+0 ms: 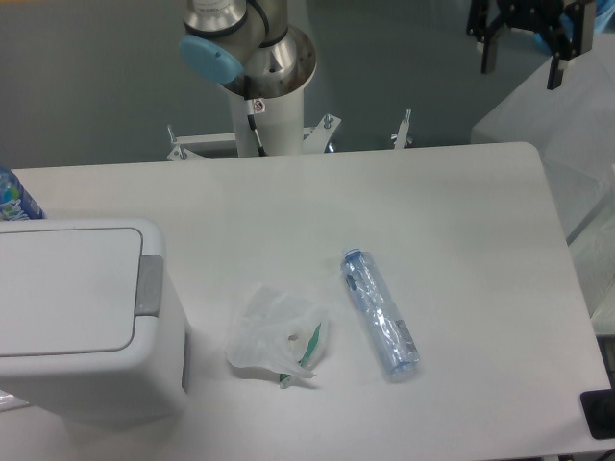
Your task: Open the trash can
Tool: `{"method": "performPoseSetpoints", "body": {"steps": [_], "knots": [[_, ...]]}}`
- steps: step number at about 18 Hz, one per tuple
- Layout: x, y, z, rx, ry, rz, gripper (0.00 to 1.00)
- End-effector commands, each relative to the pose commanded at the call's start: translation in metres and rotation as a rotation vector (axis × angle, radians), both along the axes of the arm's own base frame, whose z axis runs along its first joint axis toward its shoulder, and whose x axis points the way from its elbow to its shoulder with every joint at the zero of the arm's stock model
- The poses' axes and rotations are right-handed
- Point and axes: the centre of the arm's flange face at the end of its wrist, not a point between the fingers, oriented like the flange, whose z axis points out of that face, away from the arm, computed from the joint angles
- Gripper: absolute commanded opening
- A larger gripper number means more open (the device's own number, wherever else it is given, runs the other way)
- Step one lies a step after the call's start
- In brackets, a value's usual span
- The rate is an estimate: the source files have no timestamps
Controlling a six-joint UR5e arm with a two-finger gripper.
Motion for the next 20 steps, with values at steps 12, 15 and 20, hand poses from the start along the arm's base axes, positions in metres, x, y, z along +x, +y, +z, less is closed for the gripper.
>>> {"method": "performPoseSetpoints", "body": {"steps": [12,15,20], "knots": [[0.023,0.047,0.016,0.087,-0.098,0.185,1.0],[0.039,0.075,0.019,0.124,-0.142,0.247,1.0],[0.073,0.128,0.024,0.22,-0.214,0.382,1.0]]}}
